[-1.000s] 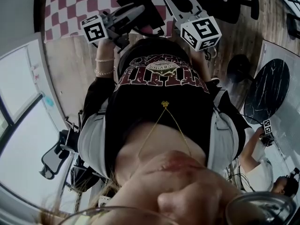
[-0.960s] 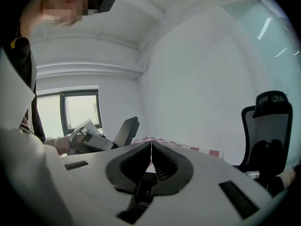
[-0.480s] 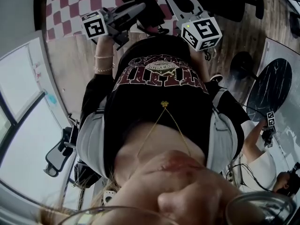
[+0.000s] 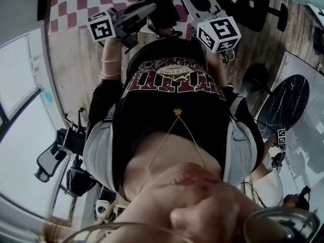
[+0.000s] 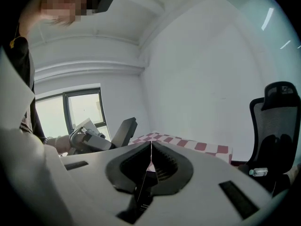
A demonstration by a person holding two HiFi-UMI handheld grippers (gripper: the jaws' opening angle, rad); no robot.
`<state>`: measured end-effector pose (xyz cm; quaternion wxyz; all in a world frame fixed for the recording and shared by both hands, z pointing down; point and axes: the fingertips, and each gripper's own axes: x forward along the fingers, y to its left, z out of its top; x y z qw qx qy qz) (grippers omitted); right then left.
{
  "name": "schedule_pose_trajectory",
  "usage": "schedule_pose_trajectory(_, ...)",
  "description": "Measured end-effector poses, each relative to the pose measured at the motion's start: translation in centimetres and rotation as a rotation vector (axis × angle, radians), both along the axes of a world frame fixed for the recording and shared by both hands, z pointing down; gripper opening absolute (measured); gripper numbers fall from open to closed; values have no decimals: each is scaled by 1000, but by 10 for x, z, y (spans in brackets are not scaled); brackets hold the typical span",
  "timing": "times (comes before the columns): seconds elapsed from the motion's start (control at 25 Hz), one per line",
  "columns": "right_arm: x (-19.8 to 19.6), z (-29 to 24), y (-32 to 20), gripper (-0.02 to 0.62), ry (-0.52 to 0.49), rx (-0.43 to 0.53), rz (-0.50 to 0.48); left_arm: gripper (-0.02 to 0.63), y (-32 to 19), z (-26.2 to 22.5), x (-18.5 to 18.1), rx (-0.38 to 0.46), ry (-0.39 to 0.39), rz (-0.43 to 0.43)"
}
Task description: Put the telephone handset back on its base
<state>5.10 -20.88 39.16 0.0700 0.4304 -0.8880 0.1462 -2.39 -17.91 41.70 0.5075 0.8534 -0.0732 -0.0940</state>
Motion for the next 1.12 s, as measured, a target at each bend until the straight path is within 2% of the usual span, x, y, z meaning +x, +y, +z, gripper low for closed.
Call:
schedule_pose_trajectory(0.44, -10, 9, -9, 21, 14, -19, -103, 77, -4, 16, -18, -11, -47, -105)
schedule_pose_trajectory(0.76, -10, 13, -12, 21, 3, -26, -101, 77, -4, 33, -25, -24, -90, -93)
schedule_pose_trajectory(1.12, -16, 21, -8, 21, 2, -44, -79, 77, 2, 64, -35, -82, -135, -49)
